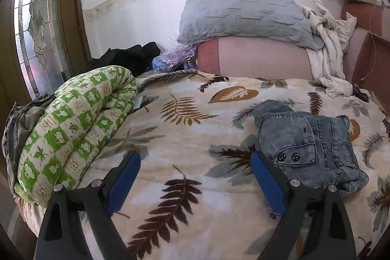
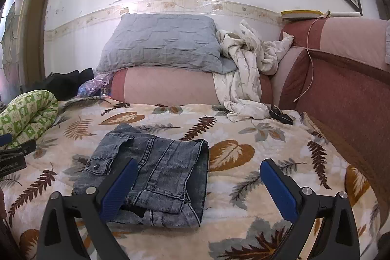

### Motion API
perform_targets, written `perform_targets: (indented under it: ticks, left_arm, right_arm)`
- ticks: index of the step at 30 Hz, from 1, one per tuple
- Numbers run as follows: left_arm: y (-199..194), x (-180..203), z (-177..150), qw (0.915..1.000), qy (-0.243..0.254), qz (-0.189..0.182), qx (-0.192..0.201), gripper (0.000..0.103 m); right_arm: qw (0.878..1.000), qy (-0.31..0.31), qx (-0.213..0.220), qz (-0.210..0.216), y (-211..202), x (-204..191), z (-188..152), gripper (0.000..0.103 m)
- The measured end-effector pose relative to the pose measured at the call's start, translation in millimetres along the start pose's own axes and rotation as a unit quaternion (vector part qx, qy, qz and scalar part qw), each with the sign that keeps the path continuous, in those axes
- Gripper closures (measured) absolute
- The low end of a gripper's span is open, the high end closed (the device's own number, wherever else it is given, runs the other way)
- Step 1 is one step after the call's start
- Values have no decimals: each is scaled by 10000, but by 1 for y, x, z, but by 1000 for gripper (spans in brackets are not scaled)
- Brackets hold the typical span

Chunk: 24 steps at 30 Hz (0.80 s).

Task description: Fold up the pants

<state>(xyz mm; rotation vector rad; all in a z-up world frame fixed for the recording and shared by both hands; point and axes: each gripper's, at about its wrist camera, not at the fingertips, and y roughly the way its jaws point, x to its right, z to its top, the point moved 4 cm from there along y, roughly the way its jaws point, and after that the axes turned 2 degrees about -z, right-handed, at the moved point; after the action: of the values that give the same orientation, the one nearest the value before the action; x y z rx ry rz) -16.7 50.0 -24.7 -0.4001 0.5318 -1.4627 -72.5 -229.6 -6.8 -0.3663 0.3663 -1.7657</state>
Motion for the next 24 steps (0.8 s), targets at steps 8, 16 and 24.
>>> perform_targets:
  ticks: [8,16,24]
  left_arm:
    - [7,-3,-3,9999,-42,-17,-155,11]
    - [10,-4,-5,9997,-74,-11,-248,11]
    - [14,-1,-8,9993,-17,-35,-370,11]
  right_arm:
    - [9999,34,-111,-36,3,3,-2,1]
    - [9998,41,-211,-21,7,3,-3,1]
    - [9994,-38,-327,58,11,-1,-7,1]
